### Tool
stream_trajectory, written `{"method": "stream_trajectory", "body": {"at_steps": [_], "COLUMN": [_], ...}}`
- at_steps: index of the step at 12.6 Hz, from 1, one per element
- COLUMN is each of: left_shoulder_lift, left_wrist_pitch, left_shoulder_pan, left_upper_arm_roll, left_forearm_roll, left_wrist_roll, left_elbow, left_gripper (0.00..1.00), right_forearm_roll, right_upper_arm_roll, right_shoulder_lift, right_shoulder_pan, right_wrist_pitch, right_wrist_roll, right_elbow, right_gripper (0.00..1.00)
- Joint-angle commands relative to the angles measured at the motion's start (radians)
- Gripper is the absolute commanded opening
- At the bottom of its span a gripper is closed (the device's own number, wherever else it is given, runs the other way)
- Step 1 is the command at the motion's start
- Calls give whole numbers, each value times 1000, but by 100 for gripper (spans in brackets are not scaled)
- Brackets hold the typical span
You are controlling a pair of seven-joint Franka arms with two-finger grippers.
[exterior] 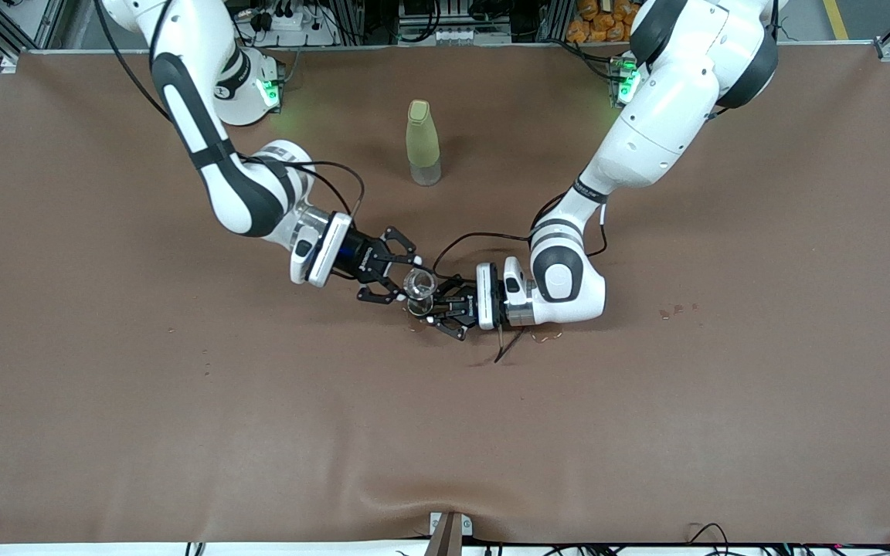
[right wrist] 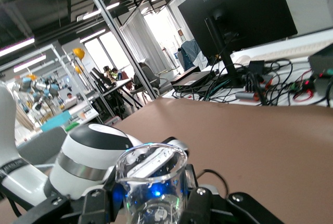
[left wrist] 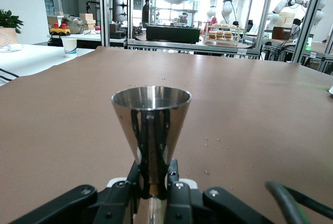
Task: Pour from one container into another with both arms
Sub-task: 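Raise the glass cup with the right gripper above the jigger rim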
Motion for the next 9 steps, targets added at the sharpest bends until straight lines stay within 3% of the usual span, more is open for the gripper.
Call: {"method": "stream_trajectory", "body": {"at_steps": [1,9], "left_shoulder_lift": [5,9], "left_wrist_pitch": [12,12], "left_shoulder_pan": [-13,-12], "left_upper_arm_roll": [8,8], "left_forearm_roll": [-36,-36], "left_wrist_roll": [22,22], "left_elbow": [10,10], "left_gripper": [0,0], "right_forearm_roll": [82,85], "right_upper_arm_roll": [-2,-2], "right_shoulder_lift": [1,1], "right_shoulder_pan": [44,49], "right_wrist_pitch": [26,69], "right_wrist_roll": [116,363], "right_elbow": [7,-10], "right_gripper": [9,5]}}
